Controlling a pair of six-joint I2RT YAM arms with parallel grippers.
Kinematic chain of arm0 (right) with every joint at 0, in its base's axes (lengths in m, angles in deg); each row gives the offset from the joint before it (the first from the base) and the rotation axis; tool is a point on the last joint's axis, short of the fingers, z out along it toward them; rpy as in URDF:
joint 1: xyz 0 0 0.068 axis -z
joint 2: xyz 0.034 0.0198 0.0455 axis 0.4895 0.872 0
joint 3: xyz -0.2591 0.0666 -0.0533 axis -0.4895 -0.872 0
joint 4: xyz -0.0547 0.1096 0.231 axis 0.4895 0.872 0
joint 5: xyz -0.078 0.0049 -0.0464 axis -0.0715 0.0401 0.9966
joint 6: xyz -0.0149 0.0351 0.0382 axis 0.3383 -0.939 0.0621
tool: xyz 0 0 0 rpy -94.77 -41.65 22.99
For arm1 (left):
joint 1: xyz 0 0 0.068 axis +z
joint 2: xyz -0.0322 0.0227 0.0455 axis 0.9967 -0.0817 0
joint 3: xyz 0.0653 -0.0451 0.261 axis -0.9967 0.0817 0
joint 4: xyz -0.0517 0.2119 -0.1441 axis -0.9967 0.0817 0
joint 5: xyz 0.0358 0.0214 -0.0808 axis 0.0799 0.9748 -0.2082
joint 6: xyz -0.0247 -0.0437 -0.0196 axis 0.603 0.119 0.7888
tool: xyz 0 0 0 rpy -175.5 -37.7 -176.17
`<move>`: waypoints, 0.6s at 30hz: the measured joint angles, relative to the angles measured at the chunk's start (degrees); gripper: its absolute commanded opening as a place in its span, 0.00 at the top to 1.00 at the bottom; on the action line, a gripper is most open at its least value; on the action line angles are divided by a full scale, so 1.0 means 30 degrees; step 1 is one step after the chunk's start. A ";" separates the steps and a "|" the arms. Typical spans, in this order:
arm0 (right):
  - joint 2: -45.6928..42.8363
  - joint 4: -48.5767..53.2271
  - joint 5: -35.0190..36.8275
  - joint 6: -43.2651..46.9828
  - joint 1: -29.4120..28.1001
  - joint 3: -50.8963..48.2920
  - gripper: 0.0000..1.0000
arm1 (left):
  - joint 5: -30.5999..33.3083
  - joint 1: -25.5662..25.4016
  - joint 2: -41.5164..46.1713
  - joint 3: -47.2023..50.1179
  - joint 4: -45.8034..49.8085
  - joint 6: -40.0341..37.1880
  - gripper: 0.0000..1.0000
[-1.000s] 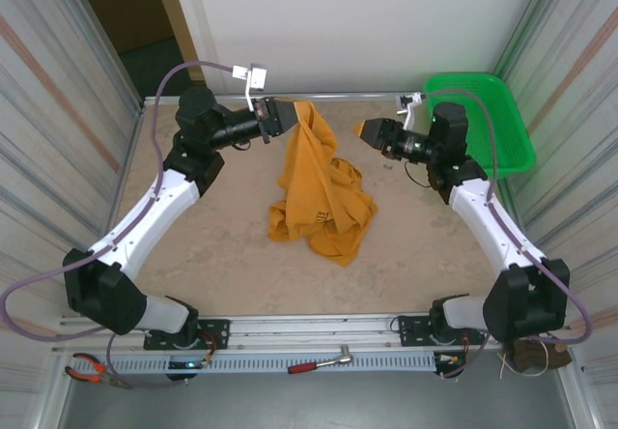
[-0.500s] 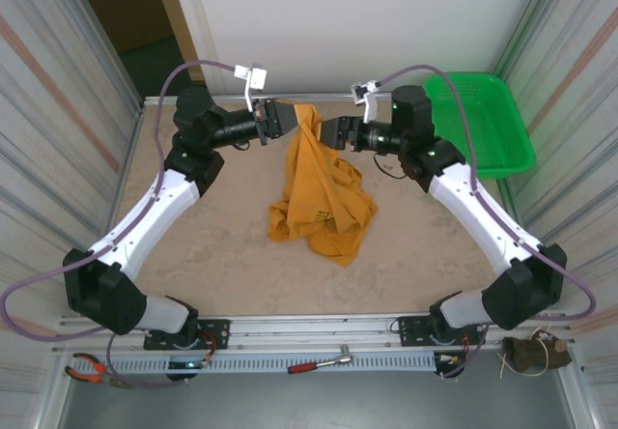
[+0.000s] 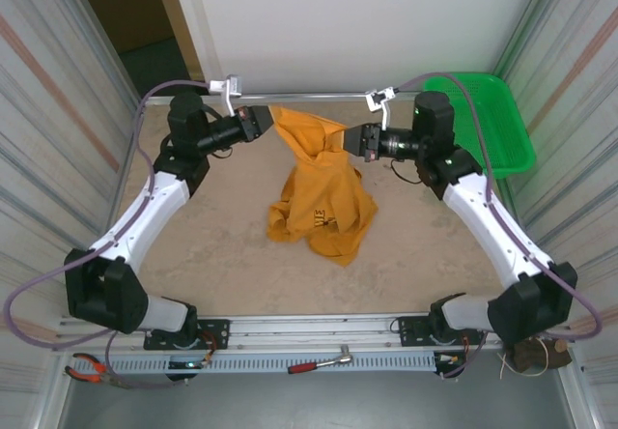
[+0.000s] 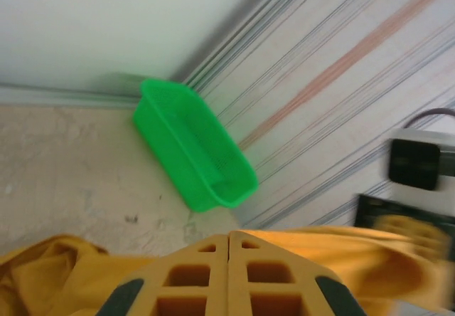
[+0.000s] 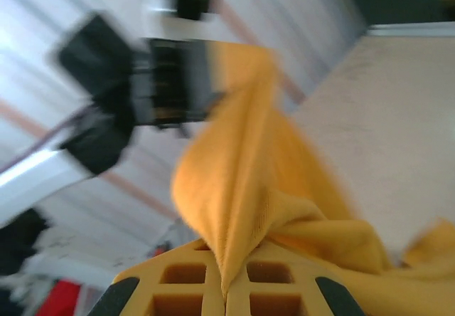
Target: Fold the inside-out t-shirt
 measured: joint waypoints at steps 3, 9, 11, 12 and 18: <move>-0.0240 -0.3075 -0.1923 -0.1858 -0.0087 -0.0947 1.00 | -0.0036 -0.0590 -0.0889 0.0000 0.0015 -0.0109 1.00; 0.0750 -0.6688 -0.2528 -0.4481 0.0226 -0.1741 1.00 | -0.0015 -0.0882 -0.1792 -0.0015 0.0058 -0.0510 0.68; 0.0918 -0.7803 -0.2506 -0.5180 0.0583 -0.1967 1.00 | 0.0153 -0.0874 -0.1676 0.0058 0.0087 -0.0627 0.48; 0.0954 -0.8408 -0.2521 -0.5566 0.0823 -0.2120 1.00 | 0.0240 -0.0860 -0.1472 0.0219 0.0117 -0.0663 0.43; 0.1450 -1.0768 -0.2514 -0.7184 0.1486 -0.2455 1.00 | 0.1282 -0.0925 0.1552 0.1654 0.1013 -0.1151 0.38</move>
